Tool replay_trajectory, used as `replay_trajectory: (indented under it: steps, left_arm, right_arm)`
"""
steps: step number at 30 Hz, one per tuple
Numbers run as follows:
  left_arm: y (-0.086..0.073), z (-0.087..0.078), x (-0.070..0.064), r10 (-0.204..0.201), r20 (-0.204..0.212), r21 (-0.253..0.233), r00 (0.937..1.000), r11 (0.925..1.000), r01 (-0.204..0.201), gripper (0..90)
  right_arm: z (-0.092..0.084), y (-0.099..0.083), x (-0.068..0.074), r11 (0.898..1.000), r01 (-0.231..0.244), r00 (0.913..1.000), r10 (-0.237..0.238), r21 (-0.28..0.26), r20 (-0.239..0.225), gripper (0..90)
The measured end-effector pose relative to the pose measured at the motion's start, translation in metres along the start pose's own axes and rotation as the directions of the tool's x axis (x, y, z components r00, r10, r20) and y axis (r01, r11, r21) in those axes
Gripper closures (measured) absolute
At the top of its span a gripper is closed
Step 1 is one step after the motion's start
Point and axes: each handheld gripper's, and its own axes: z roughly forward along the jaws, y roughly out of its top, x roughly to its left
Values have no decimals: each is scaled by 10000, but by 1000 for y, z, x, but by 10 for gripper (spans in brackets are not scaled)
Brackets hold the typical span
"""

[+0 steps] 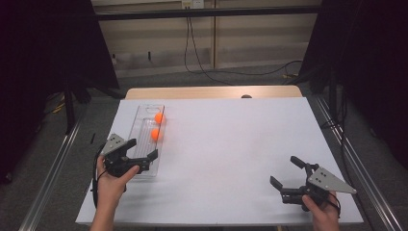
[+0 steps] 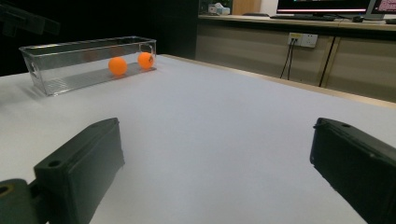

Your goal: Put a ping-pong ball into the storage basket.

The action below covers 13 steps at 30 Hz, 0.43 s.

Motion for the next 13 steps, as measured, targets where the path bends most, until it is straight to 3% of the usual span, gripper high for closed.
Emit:
replay_trajectory:
  steps: [5,9,13]
  left_arm:
    - [-11,-4,-2,60,218,-216,9997,9998,-55,42]
    - [-17,-8,-2,265,145,-546,9995,9982,-257,36]
    - [-19,-13,-1,195,192,-889,9996,9959,-177,31]
  right_arm:
    - [0,0,0,10000,23,10000,-23,-12,-8,21]
    - [0,0,0,10000,18,10000,-18,-10,-6,21]
    - [0,0,0,10000,3,10000,-3,27,-20,21]
